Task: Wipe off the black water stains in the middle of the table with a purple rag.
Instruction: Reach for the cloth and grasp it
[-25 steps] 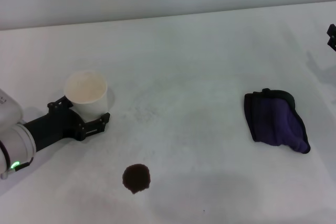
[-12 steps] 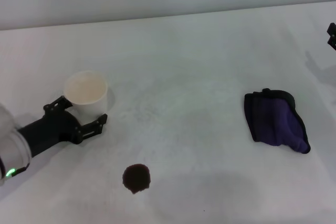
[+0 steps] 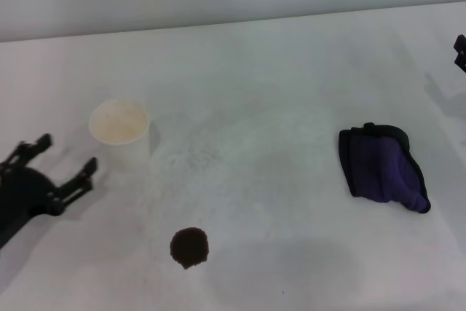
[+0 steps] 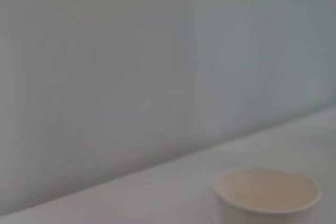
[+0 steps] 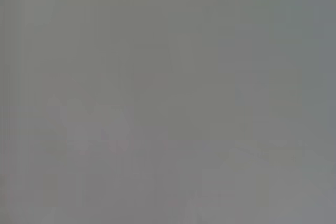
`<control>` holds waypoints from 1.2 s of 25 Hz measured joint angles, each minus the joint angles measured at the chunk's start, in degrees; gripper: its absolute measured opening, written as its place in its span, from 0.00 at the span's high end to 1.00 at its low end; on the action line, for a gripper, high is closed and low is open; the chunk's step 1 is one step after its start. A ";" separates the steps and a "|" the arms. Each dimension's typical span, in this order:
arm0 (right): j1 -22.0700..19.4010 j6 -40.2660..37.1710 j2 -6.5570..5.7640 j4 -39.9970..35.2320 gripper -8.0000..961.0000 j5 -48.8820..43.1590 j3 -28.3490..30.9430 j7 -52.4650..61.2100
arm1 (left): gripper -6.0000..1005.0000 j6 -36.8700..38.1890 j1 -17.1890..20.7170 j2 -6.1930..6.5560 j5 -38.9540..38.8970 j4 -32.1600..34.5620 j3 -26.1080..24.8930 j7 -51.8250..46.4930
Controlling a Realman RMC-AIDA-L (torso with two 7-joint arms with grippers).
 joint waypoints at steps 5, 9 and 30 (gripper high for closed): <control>0.18 -2.39 0.04 -0.15 0.09 -0.03 -0.18 7.35 | 0.11 -2.24 1.23 -0.10 -8.43 -0.77 0.08 2.15; -0.06 -4.82 -0.16 -4.56 0.09 -2.38 -3.39 21.08 | 0.11 -5.35 1.42 -0.08 -16.17 -1.61 -0.10 2.53; 3.62 13.15 -0.72 -64.90 0.09 -71.22 -20.25 111.54 | 0.11 -8.25 -0.57 0.67 -26.46 4.36 -0.31 7.09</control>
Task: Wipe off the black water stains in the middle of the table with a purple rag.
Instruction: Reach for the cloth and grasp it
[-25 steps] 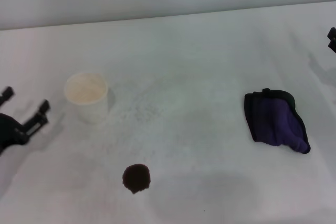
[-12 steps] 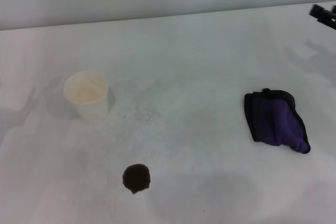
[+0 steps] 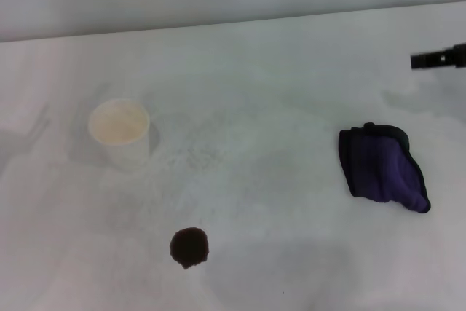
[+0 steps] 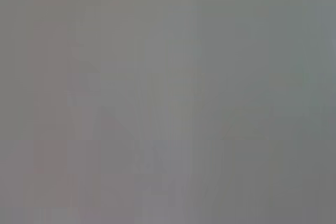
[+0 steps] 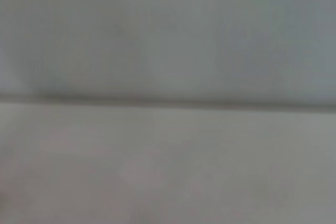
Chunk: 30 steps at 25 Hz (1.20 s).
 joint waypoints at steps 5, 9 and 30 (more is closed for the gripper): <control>0.83 1.14 0.93 -7.50 0.09 -12.20 -15.38 17.23 | 0.11 0.55 -1.83 0.40 -1.56 0.53 -0.21 0.02; 0.76 0.63 1.03 -7.78 0.10 -11.87 -21.76 26.21 | 0.11 2.90 -2.49 1.14 -0.75 2.11 -0.74 0.04; 3.91 6.59 1.15 -5.10 0.13 -17.18 -33.89 44.12 | 0.11 16.38 -6.72 2.50 1.86 6.22 -0.54 -0.33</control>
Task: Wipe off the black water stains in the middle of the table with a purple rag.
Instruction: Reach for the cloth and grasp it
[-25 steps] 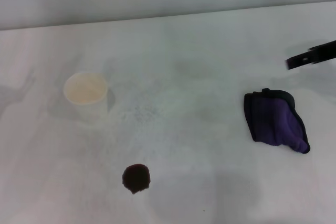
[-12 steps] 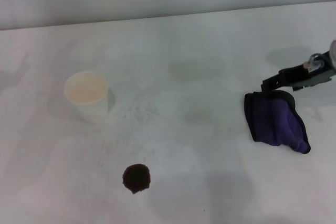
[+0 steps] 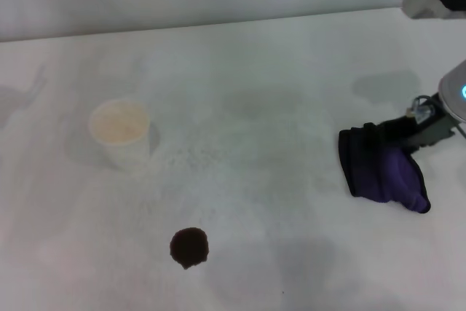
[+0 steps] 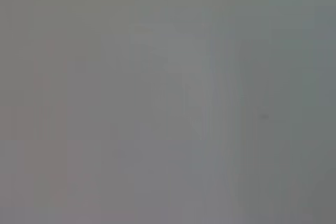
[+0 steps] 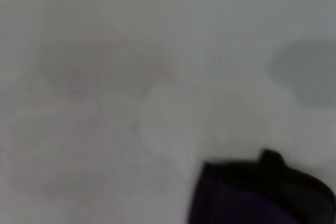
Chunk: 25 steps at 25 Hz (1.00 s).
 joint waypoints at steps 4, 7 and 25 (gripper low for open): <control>1.16 1.85 0.07 1.43 0.13 -2.69 -0.12 0.13 | 0.11 0.22 0.08 -0.45 2.12 1.36 -0.05 -0.05; 1.55 0.93 0.15 3.51 0.13 -2.69 -0.28 -0.05 | 0.11 1.51 -0.33 -0.59 3.08 1.37 0.18 -0.07; 4.74 -3.40 0.17 10.23 0.37 -5.34 -5.24 0.22 | 0.11 4.58 -0.59 -2.23 5.18 1.50 0.39 -0.04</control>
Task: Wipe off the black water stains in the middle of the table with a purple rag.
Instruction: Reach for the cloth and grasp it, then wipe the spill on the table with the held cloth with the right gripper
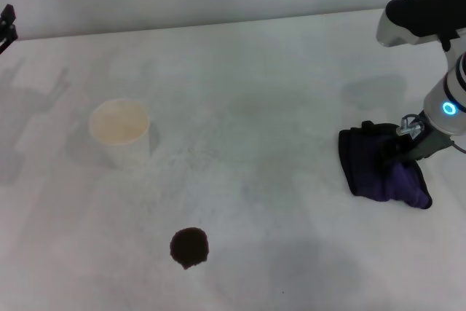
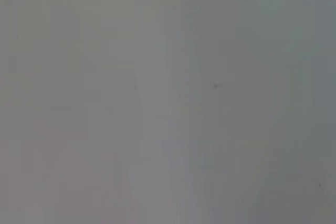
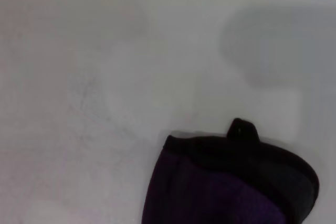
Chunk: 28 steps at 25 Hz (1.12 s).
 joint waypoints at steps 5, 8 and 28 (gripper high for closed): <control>1.13 -0.94 -0.03 0.34 0.60 -0.28 -2.33 -0.55 | 0.11 -0.07 0.18 0.01 -0.28 -0.47 -0.38 -0.02; 1.50 -1.23 0.02 1.01 0.69 -0.30 -3.15 -1.00 | 0.11 0.27 0.26 -0.03 -0.42 -0.55 -0.44 -0.05; 3.27 -6.04 0.64 -6.03 0.88 11.59 -23.68 -3.01 | 0.11 0.63 0.10 -0.18 -2.00 -1.22 -0.60 -0.40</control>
